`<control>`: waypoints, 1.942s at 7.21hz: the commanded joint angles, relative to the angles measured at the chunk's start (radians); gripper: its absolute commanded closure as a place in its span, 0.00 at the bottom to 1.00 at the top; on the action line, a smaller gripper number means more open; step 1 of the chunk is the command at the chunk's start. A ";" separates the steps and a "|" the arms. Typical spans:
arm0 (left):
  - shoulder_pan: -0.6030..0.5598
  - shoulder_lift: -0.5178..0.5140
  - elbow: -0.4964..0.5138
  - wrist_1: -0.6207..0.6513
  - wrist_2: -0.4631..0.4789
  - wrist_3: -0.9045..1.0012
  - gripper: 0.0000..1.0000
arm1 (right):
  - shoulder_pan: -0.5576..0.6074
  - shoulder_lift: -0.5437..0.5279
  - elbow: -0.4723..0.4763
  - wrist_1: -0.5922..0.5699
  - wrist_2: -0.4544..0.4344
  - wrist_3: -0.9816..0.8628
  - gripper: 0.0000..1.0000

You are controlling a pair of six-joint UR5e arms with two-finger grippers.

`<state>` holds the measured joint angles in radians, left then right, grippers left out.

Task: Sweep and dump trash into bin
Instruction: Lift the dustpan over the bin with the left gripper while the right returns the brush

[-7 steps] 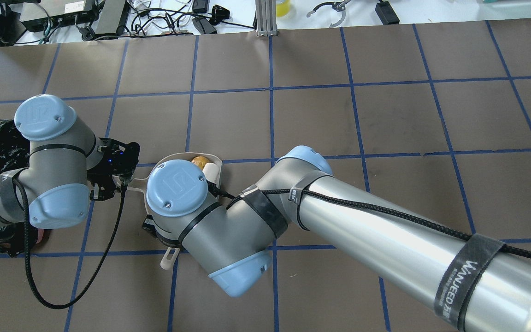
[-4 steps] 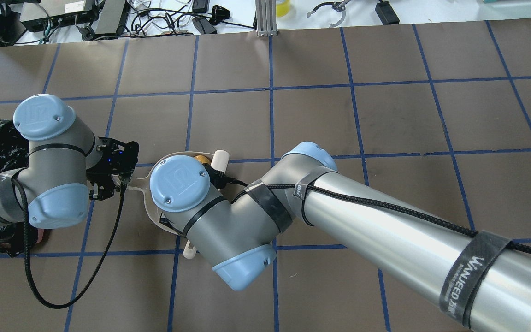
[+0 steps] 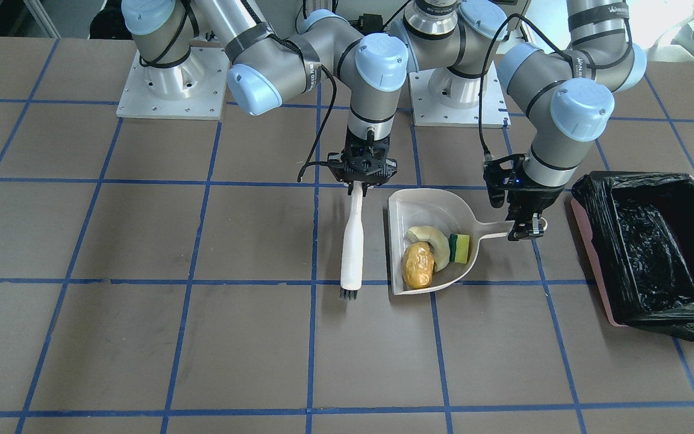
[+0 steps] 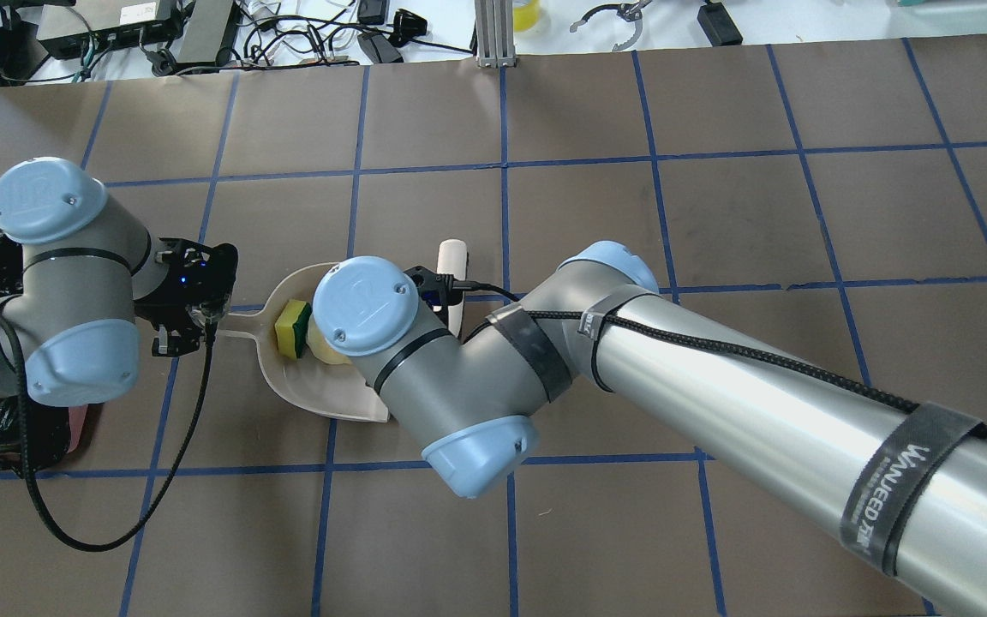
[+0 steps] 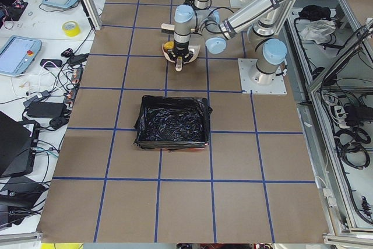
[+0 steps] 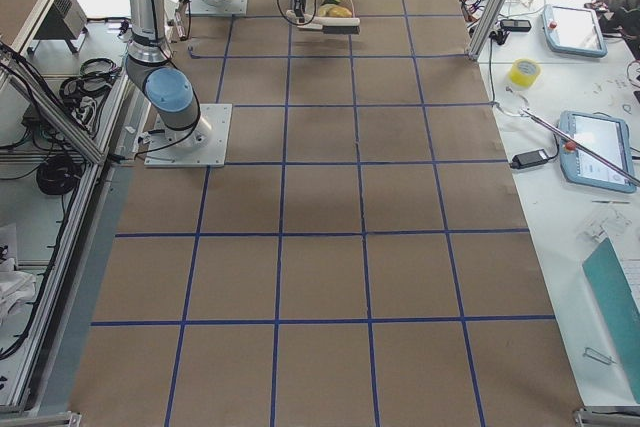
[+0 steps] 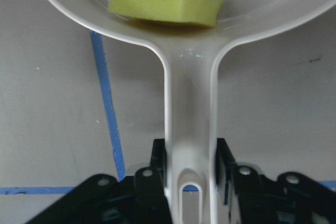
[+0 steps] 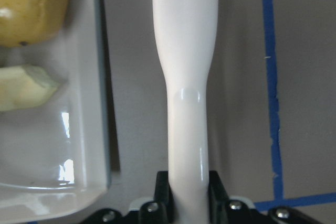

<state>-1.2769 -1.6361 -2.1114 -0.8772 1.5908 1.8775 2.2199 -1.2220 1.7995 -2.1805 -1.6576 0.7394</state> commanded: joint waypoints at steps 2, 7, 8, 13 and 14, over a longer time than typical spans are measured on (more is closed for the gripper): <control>0.153 -0.001 0.196 -0.214 -0.092 0.002 1.00 | -0.272 -0.083 0.001 0.151 0.039 -0.267 1.00; 0.681 -0.022 0.309 -0.322 -0.229 0.311 1.00 | -0.837 -0.088 0.014 0.148 0.035 -0.875 1.00; 0.732 -0.045 0.380 -0.325 -0.198 0.354 1.00 | -0.894 -0.085 0.017 0.104 0.027 -0.950 1.00; 0.710 -0.176 0.610 -0.231 0.236 0.538 1.00 | -1.012 -0.067 0.069 0.031 0.035 -1.046 1.00; 0.615 -0.185 0.601 -0.118 0.399 0.549 1.00 | -1.035 -0.053 0.073 0.034 0.039 -1.061 1.00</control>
<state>-0.5745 -1.8117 -1.5080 -1.0970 1.8160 2.4125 1.2102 -1.2893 1.8677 -2.1448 -1.6243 -0.3060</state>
